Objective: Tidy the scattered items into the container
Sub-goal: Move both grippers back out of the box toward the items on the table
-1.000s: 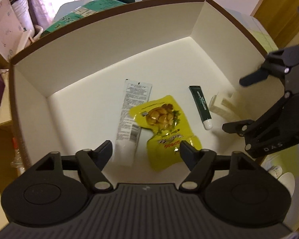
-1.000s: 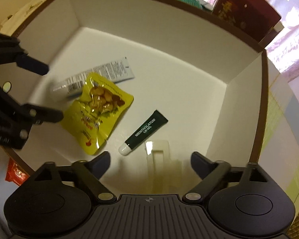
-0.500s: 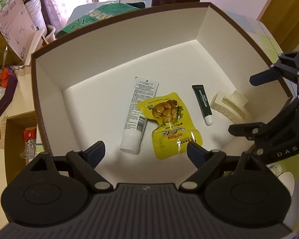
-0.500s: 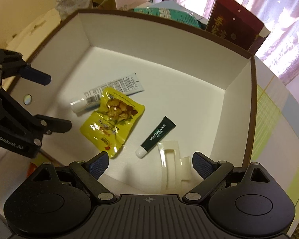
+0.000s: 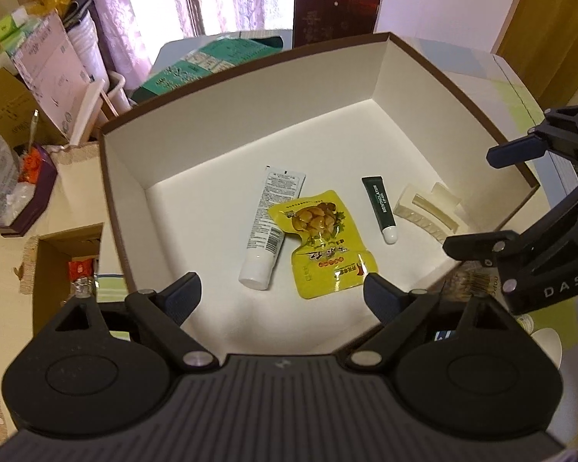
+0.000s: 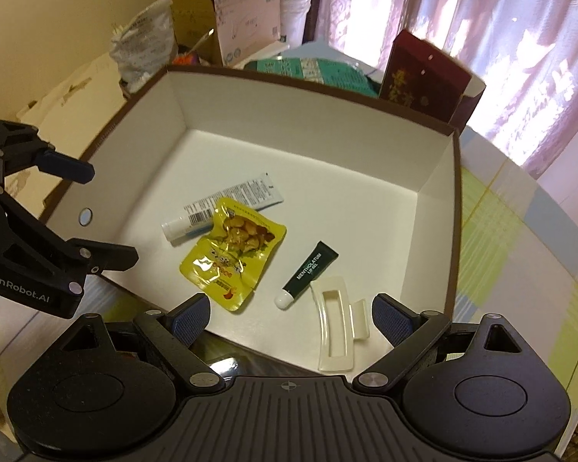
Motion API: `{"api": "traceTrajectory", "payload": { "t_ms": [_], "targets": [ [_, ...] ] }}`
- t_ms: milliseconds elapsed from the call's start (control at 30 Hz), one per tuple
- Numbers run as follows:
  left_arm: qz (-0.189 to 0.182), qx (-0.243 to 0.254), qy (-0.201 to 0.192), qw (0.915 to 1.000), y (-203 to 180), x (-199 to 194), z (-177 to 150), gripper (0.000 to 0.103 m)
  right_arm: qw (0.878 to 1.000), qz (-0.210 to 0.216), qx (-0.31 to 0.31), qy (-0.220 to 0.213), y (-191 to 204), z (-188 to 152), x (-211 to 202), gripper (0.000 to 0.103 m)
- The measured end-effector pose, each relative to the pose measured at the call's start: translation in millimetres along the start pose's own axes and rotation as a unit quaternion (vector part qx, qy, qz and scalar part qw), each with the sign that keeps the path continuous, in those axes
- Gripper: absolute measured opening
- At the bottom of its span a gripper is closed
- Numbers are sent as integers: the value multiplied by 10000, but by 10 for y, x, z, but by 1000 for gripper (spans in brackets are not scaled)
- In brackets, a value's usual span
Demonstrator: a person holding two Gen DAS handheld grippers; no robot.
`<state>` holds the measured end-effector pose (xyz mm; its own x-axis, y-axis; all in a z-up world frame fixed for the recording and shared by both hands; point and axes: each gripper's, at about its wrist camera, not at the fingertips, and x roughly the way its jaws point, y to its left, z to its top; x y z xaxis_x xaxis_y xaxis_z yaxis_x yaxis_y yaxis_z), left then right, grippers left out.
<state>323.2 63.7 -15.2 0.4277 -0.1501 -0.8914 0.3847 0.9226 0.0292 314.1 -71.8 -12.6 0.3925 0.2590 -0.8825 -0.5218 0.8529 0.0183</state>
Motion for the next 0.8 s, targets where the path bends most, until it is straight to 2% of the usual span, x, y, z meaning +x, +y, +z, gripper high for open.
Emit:
{"api": "traceTrajectory", "payload": {
  "t_ms": [333,800],
  "targets": [
    [204,27,-295,9994,-143,-377,-194,93,9990,30,113,-440,86,-196,-379,96],
    [289,18,-576,9979,-416,-768,-477,95,9958,36,234,-885,143,-543,-788,96]
  ]
}}
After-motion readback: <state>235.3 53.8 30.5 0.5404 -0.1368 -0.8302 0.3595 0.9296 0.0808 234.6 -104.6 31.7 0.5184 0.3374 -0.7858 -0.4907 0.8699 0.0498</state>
